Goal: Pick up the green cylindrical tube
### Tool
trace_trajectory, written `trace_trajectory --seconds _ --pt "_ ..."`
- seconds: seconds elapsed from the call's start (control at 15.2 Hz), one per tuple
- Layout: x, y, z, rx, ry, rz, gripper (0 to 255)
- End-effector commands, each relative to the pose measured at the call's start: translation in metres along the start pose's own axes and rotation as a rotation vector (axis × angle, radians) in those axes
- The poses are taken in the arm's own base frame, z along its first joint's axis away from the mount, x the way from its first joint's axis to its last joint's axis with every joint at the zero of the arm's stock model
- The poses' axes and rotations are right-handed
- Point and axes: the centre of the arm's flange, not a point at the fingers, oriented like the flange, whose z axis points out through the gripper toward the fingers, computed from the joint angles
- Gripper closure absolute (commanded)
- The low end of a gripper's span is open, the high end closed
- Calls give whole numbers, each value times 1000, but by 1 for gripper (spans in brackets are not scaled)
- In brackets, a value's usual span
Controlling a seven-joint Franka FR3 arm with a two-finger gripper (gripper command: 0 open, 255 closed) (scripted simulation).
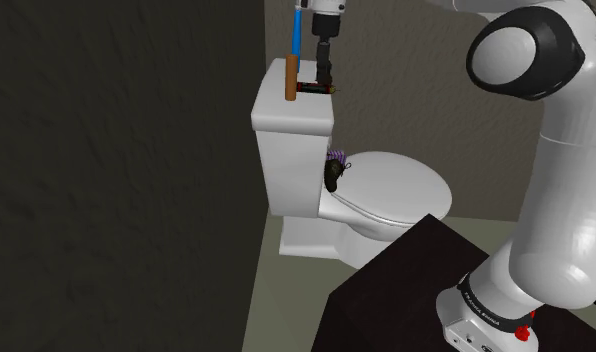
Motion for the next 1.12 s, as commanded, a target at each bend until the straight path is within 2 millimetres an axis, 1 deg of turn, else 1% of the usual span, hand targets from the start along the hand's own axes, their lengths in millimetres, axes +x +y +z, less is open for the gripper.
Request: trace_trajectory --seconds 0.0,0.4,0.46,0.59,0.66,0.73,0.79,1.06 --pt "17 9 -2 1 -1 -46 0" --pt "17 11 29 1 -1 -46 0" --pt "17 12 37 1 -1 -46 0" --pt "17 12 37 1 -1 -46 0" --pt "13 13 36 1 -1 -45 255" --pt "11 11 31 1 -1 -45 255" --pt "8 14 29 1 -1 -45 255" --pt "7 14 30 1 -1 -46 255"
